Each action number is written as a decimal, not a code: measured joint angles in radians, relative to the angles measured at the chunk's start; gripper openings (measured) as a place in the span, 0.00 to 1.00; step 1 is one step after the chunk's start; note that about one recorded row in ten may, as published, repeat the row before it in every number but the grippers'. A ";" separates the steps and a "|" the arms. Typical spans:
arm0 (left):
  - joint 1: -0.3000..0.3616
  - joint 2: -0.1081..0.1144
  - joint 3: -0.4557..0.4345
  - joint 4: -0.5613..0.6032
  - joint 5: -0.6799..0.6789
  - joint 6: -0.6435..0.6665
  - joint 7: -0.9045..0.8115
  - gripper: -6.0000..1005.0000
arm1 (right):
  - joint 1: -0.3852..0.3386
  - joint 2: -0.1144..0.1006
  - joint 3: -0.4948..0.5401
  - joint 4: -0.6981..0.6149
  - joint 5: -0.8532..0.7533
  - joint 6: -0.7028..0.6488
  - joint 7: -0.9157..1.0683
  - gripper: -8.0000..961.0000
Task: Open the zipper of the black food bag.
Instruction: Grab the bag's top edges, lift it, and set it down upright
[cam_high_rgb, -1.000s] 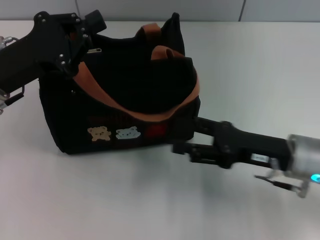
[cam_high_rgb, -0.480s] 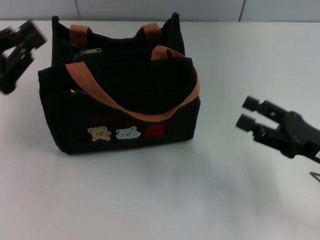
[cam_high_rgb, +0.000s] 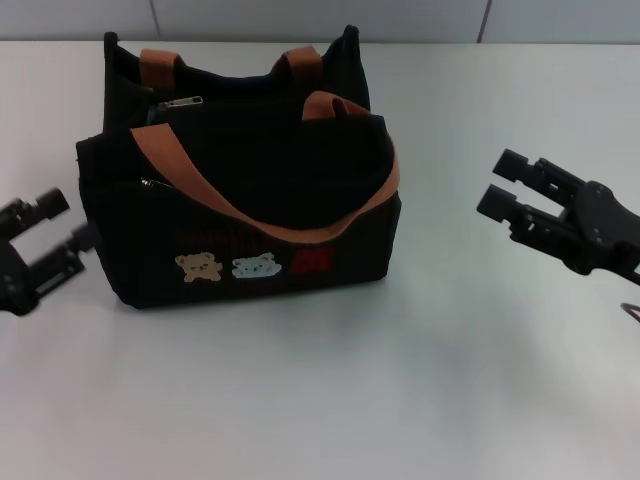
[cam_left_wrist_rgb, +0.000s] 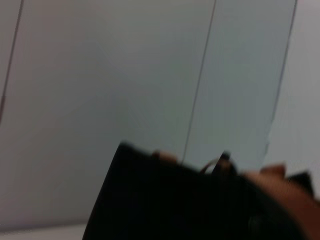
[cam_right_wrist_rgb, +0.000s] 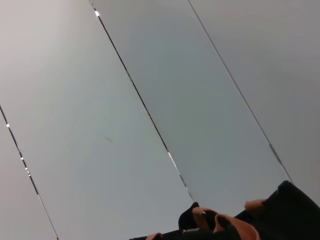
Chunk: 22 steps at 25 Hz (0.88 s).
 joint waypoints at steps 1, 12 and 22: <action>0.000 0.000 0.000 0.000 0.000 0.000 0.000 0.46 | 0.006 0.000 -0.001 0.000 -0.001 0.006 0.000 0.85; -0.031 -0.048 0.006 -0.042 0.075 -0.133 0.070 0.73 | 0.012 -0.001 0.000 -0.001 0.001 0.042 0.004 0.85; -0.088 -0.052 0.015 -0.088 0.079 -0.186 0.194 0.37 | 0.004 0.003 0.000 0.003 0.001 0.049 0.005 0.85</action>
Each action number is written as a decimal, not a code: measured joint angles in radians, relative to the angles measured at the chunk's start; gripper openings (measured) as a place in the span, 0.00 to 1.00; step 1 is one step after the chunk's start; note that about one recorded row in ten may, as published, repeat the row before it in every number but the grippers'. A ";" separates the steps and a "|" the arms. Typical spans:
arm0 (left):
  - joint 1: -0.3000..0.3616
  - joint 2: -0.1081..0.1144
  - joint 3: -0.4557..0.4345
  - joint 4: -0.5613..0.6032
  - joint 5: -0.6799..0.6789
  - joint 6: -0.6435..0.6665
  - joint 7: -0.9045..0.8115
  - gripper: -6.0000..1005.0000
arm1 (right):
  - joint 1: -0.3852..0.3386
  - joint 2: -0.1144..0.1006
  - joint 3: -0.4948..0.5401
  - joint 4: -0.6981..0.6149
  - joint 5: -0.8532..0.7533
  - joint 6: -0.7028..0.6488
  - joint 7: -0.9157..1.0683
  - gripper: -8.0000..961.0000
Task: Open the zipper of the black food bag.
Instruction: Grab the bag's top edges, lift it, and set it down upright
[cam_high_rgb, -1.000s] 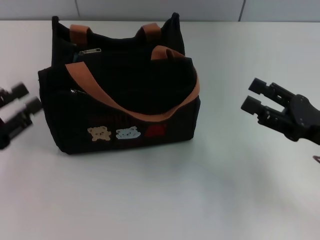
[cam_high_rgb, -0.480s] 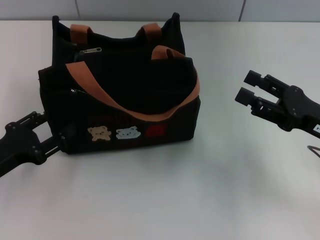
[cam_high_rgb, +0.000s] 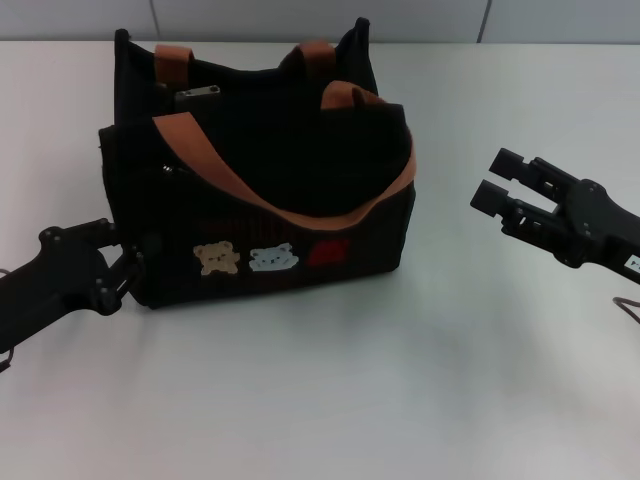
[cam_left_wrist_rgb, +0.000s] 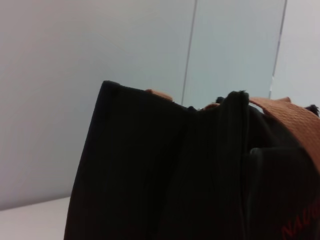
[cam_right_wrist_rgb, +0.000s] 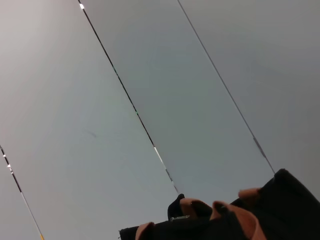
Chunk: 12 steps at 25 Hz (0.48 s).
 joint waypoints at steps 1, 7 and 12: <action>0.000 0.000 0.000 0.000 0.000 0.000 0.000 0.34 | 0.000 0.000 0.000 0.000 0.000 0.000 0.000 0.85; -0.008 0.001 0.001 -0.001 0.000 0.000 0.030 0.17 | -0.001 0.001 0.000 0.003 0.000 -0.002 0.000 0.85; -0.011 0.001 -0.003 0.004 -0.007 0.001 0.051 0.13 | -0.003 -0.002 0.002 0.003 0.000 0.001 0.003 0.85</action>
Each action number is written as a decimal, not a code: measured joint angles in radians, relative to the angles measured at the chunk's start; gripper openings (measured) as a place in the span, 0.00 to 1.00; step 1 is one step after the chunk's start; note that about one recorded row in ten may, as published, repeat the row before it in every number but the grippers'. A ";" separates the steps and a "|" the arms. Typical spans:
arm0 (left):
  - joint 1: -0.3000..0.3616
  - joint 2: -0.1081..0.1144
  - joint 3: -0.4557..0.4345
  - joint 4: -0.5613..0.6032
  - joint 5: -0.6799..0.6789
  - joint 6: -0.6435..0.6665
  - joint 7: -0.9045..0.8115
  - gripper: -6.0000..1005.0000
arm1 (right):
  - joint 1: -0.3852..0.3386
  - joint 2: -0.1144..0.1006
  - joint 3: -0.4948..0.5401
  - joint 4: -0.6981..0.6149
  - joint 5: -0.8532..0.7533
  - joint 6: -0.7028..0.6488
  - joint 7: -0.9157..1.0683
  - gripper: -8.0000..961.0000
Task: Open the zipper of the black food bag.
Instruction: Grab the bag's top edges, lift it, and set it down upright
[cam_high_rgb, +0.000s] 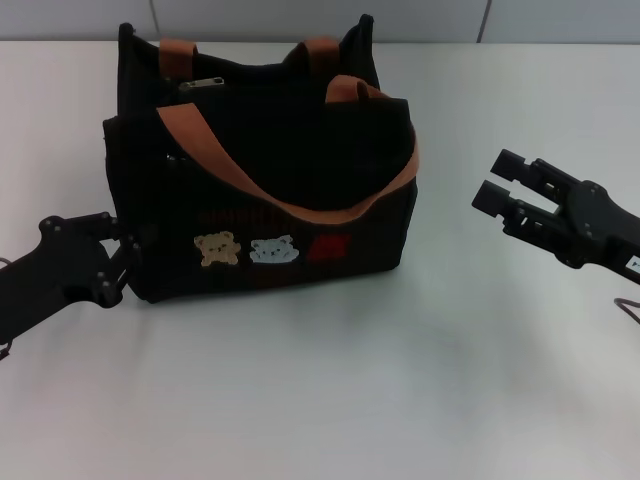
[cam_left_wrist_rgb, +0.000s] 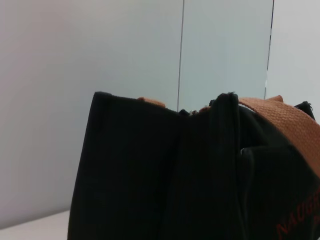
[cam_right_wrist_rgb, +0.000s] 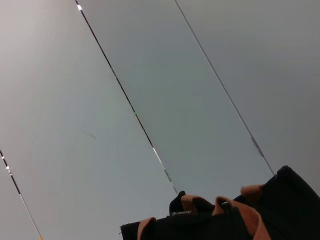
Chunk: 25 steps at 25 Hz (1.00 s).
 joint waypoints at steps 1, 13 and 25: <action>-0.001 0.000 -0.001 0.001 0.000 0.002 0.005 0.13 | 0.001 0.000 0.000 -0.001 0.000 0.000 0.000 0.85; -0.018 0.041 0.009 0.137 0.016 0.152 0.004 0.09 | 0.077 -0.017 -0.003 -0.063 0.001 0.057 0.061 0.85; -0.071 0.029 0.069 0.419 0.016 0.211 -0.038 0.09 | 0.257 0.010 -0.202 -0.030 -0.023 0.220 0.159 0.85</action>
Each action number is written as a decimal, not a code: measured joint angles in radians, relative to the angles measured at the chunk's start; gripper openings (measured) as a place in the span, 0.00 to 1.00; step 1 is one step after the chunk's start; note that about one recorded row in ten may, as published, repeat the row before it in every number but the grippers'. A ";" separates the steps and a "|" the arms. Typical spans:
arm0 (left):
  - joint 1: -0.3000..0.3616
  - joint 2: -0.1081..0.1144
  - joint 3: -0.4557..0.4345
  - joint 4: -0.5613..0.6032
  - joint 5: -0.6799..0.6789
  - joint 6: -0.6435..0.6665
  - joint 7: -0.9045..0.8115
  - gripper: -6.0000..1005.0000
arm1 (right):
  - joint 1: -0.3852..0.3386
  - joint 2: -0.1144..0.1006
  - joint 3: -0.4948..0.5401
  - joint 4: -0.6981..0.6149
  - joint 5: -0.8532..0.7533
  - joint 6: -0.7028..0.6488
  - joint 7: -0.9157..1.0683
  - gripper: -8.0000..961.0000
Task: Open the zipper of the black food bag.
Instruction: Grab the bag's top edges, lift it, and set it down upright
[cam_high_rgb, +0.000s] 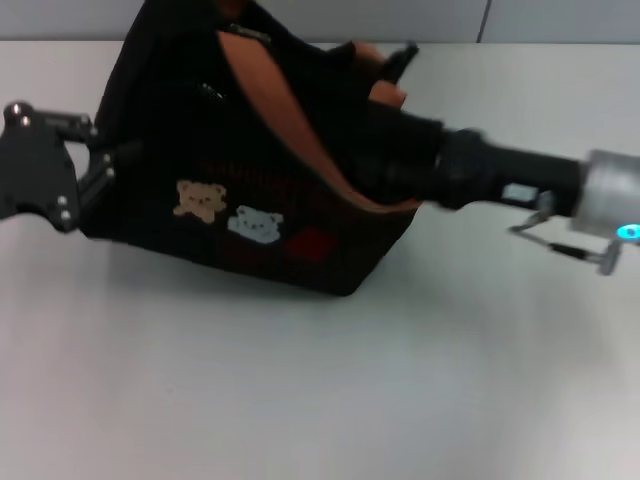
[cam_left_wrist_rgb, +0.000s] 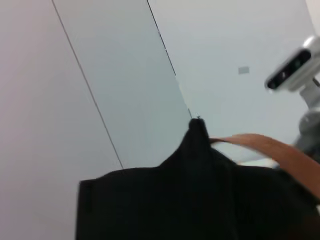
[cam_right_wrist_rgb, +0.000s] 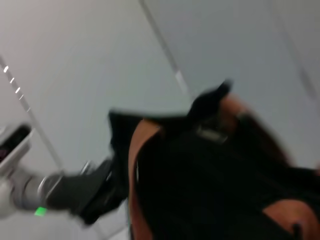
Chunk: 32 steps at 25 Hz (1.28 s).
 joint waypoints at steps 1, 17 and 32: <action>-0.009 -0.001 -0.003 0.016 -0.001 0.002 -0.018 0.09 | 0.018 0.001 -0.028 0.022 0.000 0.012 0.006 0.85; -0.087 -0.027 0.026 0.044 -0.021 0.096 -0.006 0.09 | 0.021 0.001 -0.105 0.164 0.003 -0.012 -0.043 0.84; -0.102 -0.033 0.148 -0.075 -0.028 0.055 0.152 0.08 | -0.214 -0.015 -0.074 -0.029 0.112 -0.205 -0.074 0.82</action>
